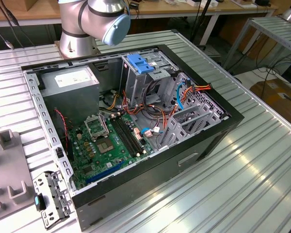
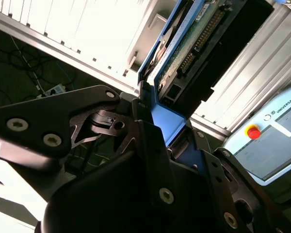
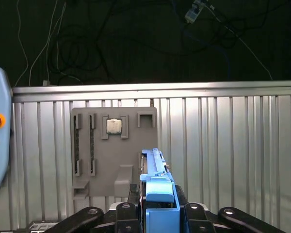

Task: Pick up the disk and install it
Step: 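Pick up the disk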

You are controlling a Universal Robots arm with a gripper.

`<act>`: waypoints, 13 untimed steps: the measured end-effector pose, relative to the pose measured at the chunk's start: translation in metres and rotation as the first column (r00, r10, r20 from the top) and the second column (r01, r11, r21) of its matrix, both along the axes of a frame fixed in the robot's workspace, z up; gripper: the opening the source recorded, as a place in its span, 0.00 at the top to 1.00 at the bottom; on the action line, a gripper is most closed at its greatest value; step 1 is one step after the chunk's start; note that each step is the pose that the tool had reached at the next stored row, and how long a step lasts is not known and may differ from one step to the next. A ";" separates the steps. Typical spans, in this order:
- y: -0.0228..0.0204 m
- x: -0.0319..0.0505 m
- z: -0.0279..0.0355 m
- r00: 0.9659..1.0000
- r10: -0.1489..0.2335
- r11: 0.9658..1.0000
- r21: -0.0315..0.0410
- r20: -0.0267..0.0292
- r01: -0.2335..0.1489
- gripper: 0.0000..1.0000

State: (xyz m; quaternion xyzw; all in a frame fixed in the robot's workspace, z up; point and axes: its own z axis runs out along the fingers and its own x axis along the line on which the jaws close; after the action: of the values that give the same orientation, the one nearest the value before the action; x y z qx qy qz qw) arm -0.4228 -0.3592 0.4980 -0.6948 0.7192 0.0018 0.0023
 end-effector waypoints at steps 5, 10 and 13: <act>0.0000 0.0053 0.0000 1.000 0.000 1.000 0.000 0.000 0.000 0.63; 0.0000 0.0060 0.0001 1.000 0.000 1.000 0.000 0.000 0.000 0.63; 0.0000 0.0067 0.0000 1.000 0.000 1.000 0.000 0.000 0.000 0.63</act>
State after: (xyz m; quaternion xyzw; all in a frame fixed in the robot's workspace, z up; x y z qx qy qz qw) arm -0.4160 -0.3592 0.4980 -0.6948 0.7192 0.0018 0.0023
